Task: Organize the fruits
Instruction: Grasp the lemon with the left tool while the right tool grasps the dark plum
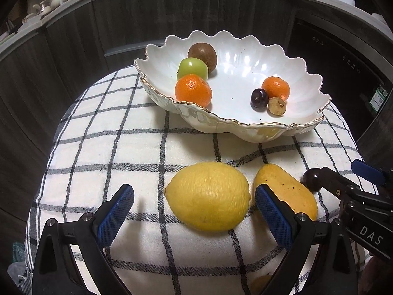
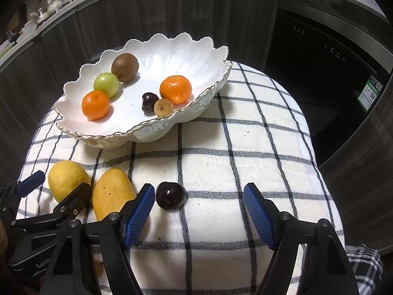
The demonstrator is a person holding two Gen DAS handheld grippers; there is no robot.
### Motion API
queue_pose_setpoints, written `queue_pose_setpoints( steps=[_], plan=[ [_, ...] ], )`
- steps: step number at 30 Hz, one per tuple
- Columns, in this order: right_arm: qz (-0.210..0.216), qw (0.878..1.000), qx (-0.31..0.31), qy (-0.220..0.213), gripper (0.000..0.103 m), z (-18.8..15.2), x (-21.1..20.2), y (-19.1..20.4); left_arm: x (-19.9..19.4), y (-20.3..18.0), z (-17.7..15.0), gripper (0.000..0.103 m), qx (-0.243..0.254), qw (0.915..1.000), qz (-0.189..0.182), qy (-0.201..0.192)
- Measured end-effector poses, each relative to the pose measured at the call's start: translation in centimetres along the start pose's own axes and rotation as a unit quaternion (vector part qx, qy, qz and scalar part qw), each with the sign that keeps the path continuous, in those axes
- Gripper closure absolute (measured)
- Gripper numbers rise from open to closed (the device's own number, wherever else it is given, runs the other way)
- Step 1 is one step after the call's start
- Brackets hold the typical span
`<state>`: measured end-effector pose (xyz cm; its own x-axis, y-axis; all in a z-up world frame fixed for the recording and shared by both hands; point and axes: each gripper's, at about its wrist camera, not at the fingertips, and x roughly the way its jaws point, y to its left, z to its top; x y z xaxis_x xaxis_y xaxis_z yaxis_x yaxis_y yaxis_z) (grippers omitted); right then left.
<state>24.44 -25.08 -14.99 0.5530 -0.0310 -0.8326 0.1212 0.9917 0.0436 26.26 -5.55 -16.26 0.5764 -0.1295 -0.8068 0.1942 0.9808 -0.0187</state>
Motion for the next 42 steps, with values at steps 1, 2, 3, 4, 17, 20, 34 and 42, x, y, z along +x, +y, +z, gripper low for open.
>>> queue_pose_setpoints(
  steps=[1, 2, 3, 4, 17, 20, 34, 42],
  plan=[
    [0.001, 1.000, 0.000, 0.001, 0.029, 0.0, 0.1, 0.0, 0.1, 0.0, 0.0, 0.003, 0.001, 1.0000, 0.000, 0.000],
    [0.002, 1.000, -0.001, 0.003, 0.029, 0.0, 0.2, 0.1, 0.2, 0.0, 0.0, 0.003, 0.002, 1.0000, 0.000, 0.001],
    [0.004, 1.000, -0.002, 0.004, 0.029, 0.0, 0.3, 0.1, 0.2, 0.0, 0.0, 0.003, 0.003, 1.0000, 0.000, 0.002],
    [0.005, 1.000, -0.003, 0.005, 0.029, 0.0, 0.4, 0.2, 0.3, 0.0, 0.0, 0.003, 0.003, 1.0000, 0.001, 0.002],
    [0.027, 0.999, -0.017, 0.021, 0.049, -0.1, 1.9, 1.2, 1.6, -0.1, -0.1, 0.024, -0.002, 0.9996, -0.019, 0.018],
    [0.030, 0.999, -0.019, 0.029, 0.049, -0.1, 2.4, 1.3, 1.6, -0.1, -0.1, 0.031, -0.004, 0.9995, -0.025, 0.019],
    [0.025, 0.999, -0.025, 0.017, 0.071, -0.2, 2.4, 1.4, 1.7, -0.2, 0.1, 0.037, -0.004, 0.9996, -0.017, 0.021],
    [0.010, 1.000, -0.017, -0.014, 0.071, 0.5, 0.3, 0.7, 0.2, -0.1, 0.5, 0.037, -0.006, 0.9999, -0.011, 0.006]
  ],
)
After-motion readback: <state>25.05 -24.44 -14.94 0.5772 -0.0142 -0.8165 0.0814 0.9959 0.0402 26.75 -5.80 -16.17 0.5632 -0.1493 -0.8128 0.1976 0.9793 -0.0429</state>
